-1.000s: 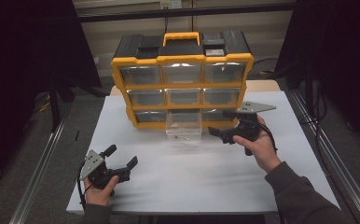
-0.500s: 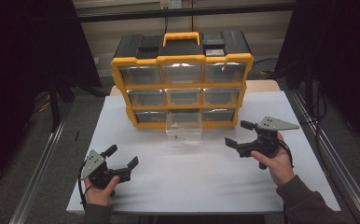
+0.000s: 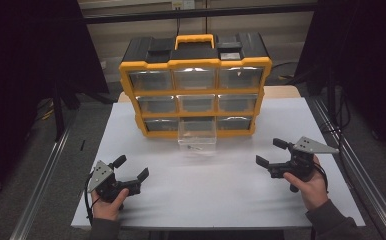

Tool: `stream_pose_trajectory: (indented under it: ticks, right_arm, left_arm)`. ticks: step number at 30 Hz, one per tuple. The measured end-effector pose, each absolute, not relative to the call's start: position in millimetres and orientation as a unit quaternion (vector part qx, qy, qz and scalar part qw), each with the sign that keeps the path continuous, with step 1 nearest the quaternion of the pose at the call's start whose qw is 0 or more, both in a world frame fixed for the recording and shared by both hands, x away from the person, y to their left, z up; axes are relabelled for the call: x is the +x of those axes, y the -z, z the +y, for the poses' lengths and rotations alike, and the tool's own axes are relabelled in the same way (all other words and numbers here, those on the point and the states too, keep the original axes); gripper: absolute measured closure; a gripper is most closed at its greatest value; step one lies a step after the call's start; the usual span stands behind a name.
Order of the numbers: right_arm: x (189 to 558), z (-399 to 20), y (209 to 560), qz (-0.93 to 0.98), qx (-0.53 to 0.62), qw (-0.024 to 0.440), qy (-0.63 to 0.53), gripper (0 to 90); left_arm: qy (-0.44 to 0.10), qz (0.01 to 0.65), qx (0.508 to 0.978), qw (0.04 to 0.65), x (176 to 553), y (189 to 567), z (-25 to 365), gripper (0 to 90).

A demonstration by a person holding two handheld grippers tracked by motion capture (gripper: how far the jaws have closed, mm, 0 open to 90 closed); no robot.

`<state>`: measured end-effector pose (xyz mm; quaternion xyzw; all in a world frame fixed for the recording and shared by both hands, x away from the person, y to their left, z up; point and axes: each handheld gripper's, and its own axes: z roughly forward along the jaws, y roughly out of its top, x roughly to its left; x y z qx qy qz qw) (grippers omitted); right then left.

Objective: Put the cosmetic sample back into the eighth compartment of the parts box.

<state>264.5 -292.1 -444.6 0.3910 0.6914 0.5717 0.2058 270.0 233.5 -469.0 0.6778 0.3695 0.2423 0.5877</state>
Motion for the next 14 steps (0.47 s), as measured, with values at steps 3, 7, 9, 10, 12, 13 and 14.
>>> stream_pose_trajectory:
  ticks: [3, 7, 9, 10, 12, 13, 14]
  right_arm:
    - [258.9, -297.1, 450.4, 0.689, 0.398, 0.211, -0.568, 2.7]
    - [249.3, -306.9, 456.3, 0.685, 0.403, 0.225, -0.564, 3.0]
    - [243.2, -313.3, 460.3, 0.681, 0.406, 0.227, -0.565, 2.8]
    - [239.5, -317.4, 463.6, 0.680, 0.410, 0.230, -0.563, 2.8]
    - [233.6, -323.7, 468.8, 0.674, 0.419, 0.230, -0.564, 2.5]
    - [232.0, -325.8, 470.3, 0.674, 0.421, 0.231, -0.562, 2.3]
    - [229.5, -328.4, 472.0, 0.671, 0.424, 0.235, -0.562, 2.2]
  left_arm:
    - [-0.242, 0.368, 0.679, 0.588, 270.0, 468.8, 233.9, 2.0]
    - [-0.242, 0.369, 0.677, 0.589, 270.0, 468.8, 233.3, 2.0]
    - [-0.242, 0.373, 0.675, 0.589, 270.1, 469.2, 232.6, 2.1]
    - [-0.242, 0.371, 0.677, 0.588, 270.2, 469.2, 233.0, 2.1]
    - [-0.241, 0.372, 0.677, 0.587, 270.7, 469.3, 232.7, 2.1]
    - [-0.239, 0.371, 0.676, 0.590, 271.3, 469.3, 232.0, 2.0]
    - [-0.237, 0.375, 0.673, 0.592, 271.2, 469.5, 231.3, 2.1]
